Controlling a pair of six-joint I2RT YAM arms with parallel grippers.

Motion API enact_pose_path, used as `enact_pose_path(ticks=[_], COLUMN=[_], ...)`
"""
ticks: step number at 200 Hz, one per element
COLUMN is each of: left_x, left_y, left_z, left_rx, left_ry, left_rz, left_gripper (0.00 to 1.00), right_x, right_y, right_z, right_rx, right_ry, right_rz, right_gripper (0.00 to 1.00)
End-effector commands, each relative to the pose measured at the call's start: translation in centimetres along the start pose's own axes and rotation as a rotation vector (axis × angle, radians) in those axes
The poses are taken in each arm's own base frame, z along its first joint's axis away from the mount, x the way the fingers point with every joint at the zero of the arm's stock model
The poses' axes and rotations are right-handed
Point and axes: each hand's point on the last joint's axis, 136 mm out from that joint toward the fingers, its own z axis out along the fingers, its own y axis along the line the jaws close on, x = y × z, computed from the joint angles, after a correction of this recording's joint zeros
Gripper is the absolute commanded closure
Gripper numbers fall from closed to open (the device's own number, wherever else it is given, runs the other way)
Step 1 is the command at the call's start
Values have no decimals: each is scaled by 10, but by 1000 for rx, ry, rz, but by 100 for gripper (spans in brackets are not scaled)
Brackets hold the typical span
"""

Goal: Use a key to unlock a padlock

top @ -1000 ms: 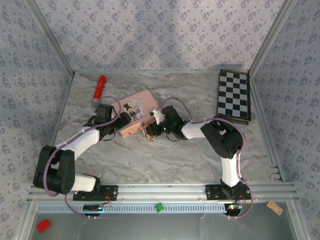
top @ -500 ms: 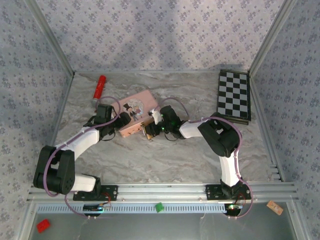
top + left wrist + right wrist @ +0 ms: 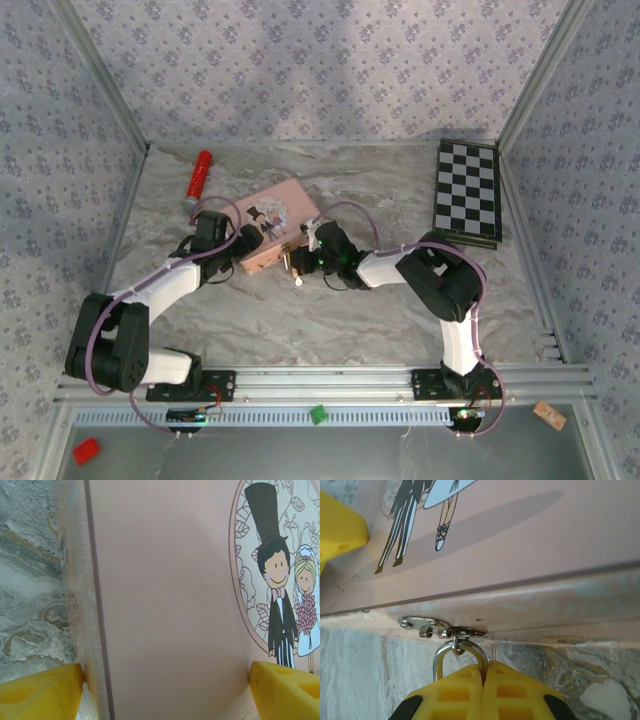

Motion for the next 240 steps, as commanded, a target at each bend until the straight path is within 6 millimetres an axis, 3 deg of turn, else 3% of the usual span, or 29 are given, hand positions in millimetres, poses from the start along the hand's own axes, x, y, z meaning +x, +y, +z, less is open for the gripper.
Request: enact_pose_path(ticks=[1,28,74,138,240], left_x=[29,33,45,58,61], left_y=[8,0,-24,-50,-52], left_z=[1,1,3,12,19], left_rx=[-45,-33,1,25,32], left_ry=[78,67,53,66,50], left_rz=[-18,-33,-61,-31,-36], left_gripper=[15,14,13,12,11], right_x=[-18,-20,-23,-35,-47], right_y=[-4,-9,-37,-63,-79], right_z=[-12,-21,-37,-52,-58], right_rx=[108,191,299,300,264], right_ry=[-132,-175,-241,-310,-361], right_rz=[107,152,324,499,635], right_gripper=[100,100,100,100,100])
